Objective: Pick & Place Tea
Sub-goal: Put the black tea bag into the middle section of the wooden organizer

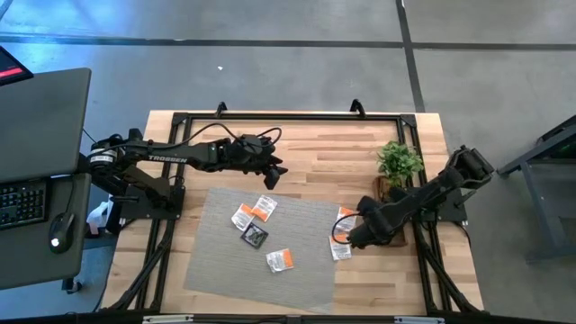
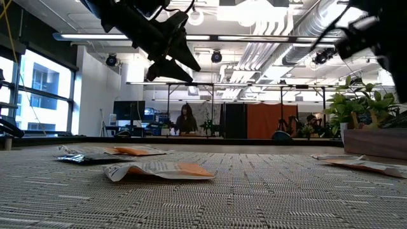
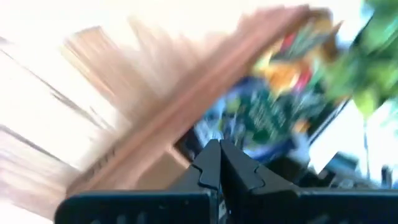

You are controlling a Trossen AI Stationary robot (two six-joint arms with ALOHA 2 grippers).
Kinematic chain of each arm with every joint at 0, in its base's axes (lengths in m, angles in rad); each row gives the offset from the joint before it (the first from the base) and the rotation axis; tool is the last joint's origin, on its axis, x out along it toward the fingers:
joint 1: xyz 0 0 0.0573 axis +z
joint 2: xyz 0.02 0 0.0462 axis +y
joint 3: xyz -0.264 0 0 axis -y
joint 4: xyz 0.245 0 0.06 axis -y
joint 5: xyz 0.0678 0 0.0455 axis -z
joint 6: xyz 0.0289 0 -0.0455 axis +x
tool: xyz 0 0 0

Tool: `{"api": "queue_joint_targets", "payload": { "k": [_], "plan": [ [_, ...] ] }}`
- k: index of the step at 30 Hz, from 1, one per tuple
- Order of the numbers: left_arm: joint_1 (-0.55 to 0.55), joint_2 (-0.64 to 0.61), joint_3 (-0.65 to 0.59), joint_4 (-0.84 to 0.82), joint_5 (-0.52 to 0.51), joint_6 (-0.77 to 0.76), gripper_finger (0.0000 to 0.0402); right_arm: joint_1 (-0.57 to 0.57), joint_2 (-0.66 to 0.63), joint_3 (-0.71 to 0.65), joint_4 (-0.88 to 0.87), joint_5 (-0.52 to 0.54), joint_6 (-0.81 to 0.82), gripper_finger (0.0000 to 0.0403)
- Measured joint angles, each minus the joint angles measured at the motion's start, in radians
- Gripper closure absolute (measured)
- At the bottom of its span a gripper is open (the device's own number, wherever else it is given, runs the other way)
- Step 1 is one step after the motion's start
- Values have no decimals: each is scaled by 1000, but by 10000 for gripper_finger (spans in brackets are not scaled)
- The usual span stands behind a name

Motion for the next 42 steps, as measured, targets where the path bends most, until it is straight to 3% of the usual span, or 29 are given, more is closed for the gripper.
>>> {"api": "queue_joint_targets", "payload": {
  "k": [3,5,14,20,29,39,42],
  "plan": [
    [0,0,0,0,0,0,197,-3,0,6,-15,139,-41,403],
    [0,0,0,0,0,1,197,-19,0,-16,-15,179,-66,402],
    [0,0,0,0,-1,6,197,-154,0,-96,-66,7,-242,368],
    [0,0,0,0,-35,6,197,-242,0,-96,-42,26,-371,328],
    [0,0,0,0,-37,6,197,-347,0,-148,-18,-65,-345,315],
    [0,0,0,0,-37,6,197,-378,0,-196,-3,-96,-349,315],
    [0,0,0,0,-37,6,197,-378,0,-194,-3,-171,-345,315]
  ]
}}
